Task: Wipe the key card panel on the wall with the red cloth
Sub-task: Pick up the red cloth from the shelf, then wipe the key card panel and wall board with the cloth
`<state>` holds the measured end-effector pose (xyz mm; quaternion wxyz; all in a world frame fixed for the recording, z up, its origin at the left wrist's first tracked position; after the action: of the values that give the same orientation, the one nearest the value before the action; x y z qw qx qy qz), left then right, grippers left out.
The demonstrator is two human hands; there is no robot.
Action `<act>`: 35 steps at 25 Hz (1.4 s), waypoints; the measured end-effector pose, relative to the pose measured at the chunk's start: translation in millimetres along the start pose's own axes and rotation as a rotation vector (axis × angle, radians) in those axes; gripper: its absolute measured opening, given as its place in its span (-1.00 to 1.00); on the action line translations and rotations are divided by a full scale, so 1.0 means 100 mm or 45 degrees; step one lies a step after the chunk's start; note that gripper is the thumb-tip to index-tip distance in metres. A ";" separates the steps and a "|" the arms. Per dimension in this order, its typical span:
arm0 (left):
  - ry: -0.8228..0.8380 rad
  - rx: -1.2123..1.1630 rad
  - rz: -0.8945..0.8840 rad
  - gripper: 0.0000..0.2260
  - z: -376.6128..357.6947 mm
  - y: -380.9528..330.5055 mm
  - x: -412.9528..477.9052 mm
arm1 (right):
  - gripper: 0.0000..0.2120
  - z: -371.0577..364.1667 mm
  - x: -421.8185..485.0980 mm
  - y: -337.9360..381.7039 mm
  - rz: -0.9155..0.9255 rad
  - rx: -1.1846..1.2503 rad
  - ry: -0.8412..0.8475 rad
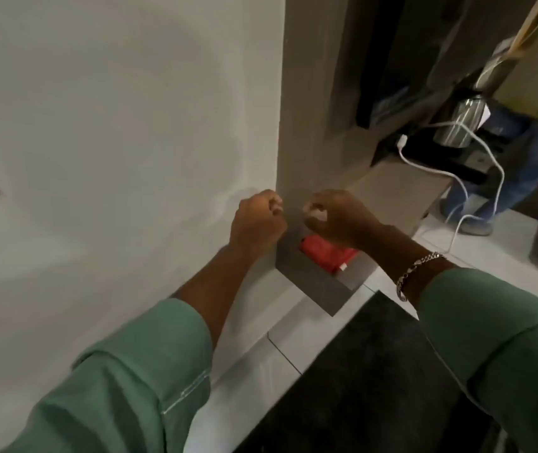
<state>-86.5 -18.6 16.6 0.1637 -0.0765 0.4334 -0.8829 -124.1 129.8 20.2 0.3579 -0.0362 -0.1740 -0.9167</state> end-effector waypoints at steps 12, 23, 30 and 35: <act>0.408 -0.841 0.986 -0.54 -2.08 1.25 0.16 | -0.37 -1.39 -0.40 -1.22 -0.231 -0.068 0.073; 0.432 -0.916 0.805 -0.66 -0.89 1.40 -0.05 | -0.26 -1.22 -0.34 0.28 0.147 -0.074 -0.160; 0.476 -0.968 0.509 -0.78 1.11 1.05 -0.70 | -0.29 -0.52 -0.07 2.15 0.490 0.009 -0.498; 0.378 -0.893 0.249 -0.64 2.71 0.91 -1.41 | -0.38 -0.03 -0.04 3.68 0.931 -0.004 -0.833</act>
<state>140.5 -221.6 111.8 0.1465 0.0423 0.7331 -0.6628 124.7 -120.1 124.0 0.5828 -0.3817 -0.2516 -0.6718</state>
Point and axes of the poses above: each hand's wrist, its own x-axis towards the middle knuckle, its own z-axis out of the back of the hand, y = z × x, the point moved 9 cm from there along x, towards the middle knuckle, and after that the axes turned 14 degrees about z, right-handed, at the moved point
